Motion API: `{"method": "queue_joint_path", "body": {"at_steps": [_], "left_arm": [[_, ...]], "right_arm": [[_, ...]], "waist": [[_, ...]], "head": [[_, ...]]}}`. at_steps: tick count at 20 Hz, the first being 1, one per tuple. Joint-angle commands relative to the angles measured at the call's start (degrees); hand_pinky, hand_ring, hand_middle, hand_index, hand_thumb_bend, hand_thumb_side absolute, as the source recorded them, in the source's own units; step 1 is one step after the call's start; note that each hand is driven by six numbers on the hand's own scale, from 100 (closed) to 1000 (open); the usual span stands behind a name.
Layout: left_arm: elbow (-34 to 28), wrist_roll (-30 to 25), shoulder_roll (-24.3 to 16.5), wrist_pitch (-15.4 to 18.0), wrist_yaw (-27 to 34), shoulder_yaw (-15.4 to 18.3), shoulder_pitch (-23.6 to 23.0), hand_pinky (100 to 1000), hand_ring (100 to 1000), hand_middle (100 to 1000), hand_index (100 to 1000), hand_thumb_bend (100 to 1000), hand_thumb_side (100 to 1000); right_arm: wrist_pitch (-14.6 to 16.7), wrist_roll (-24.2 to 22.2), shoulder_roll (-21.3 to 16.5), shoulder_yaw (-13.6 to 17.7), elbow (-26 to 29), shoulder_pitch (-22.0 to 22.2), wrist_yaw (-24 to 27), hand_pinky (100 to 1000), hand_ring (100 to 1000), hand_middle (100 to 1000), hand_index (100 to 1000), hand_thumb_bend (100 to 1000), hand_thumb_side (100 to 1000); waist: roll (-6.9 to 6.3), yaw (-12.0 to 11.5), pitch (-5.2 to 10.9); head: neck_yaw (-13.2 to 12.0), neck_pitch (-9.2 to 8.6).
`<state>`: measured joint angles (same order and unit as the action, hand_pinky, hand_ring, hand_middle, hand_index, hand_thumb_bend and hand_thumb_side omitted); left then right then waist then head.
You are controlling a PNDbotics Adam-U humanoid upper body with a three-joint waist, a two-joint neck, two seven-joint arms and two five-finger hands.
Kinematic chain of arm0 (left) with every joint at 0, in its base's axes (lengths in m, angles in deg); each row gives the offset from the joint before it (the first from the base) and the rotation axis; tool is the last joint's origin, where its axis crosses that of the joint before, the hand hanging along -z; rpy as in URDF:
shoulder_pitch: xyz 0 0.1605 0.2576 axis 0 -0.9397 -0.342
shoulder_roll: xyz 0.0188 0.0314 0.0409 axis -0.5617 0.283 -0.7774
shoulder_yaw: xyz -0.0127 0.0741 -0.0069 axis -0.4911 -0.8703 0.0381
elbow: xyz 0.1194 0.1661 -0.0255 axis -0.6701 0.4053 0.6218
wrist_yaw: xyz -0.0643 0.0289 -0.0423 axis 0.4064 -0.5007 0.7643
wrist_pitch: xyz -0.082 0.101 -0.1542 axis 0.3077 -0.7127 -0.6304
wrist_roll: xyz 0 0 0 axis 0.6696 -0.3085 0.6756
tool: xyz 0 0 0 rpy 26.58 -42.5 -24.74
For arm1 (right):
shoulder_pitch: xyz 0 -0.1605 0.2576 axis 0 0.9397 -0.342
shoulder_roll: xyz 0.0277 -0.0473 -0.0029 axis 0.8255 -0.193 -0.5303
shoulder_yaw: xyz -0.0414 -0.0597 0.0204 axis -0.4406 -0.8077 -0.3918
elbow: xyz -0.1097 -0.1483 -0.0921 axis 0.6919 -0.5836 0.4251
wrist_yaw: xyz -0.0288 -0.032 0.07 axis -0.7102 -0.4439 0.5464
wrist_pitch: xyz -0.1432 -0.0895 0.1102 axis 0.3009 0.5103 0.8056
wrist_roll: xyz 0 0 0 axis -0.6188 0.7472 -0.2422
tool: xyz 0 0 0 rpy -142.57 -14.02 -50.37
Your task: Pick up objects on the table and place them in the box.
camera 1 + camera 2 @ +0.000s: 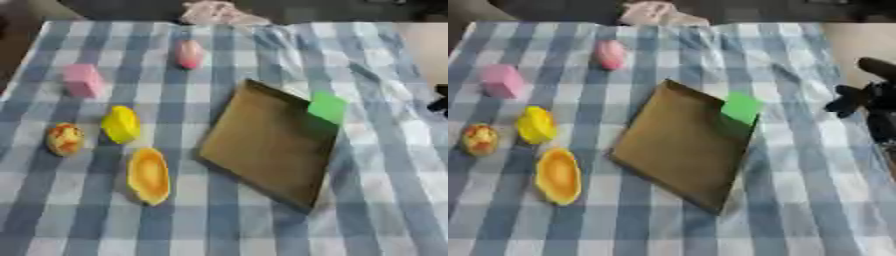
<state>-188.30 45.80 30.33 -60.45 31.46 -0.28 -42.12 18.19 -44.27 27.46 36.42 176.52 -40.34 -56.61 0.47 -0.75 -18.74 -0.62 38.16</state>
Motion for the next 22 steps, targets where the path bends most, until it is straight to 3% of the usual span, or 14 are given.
{"method": "queue_joint_path", "body": {"at_steps": [1, 9, 15, 22], "left_arm": [[-0.91, -0.28, -0.9, 0.09, 0.09, 0.38, 0.4, 753, 734, 642, 787, 100, 566], [-0.91, -0.35, -0.91, -0.05, 0.04, 0.38, 0.29, 754, 734, 641, 787, 100, 567], [-0.91, -0.52, -1.04, -0.25, -0.1, 0.31, 0.35, 755, 735, 641, 788, 100, 566], [-0.91, -1.53, -3.58, -0.38, -1.51, -0.05, 2.28, 767, 741, 650, 802, 100, 527]], "right_arm": [[0.27, -0.03, -0.94, 0.57, 0.86, -0.16, -0.01, 962, 715, 560, 968, 100, 470], [0.21, -0.16, -0.75, 0.55, 0.86, -0.04, -0.13, 962, 715, 560, 968, 100, 470], [0.02, -0.28, -0.65, 0.54, 0.86, -0.07, -0.33, 963, 715, 560, 968, 100, 470], [0.04, -0.43, -0.82, 0.48, 0.86, 0.01, -0.55, 963, 716, 559, 968, 100, 470]], "waist": [[-0.05, 0.02, 0.74], [0.05, -0.02, 0.68], [-0.08, 0.04, 0.51], [-0.29, 0.15, 0.39]], "head": [[-0.08, -0.92], [-0.05, -0.65], [0.06, 2.07], [0.37, 2.51]]}}
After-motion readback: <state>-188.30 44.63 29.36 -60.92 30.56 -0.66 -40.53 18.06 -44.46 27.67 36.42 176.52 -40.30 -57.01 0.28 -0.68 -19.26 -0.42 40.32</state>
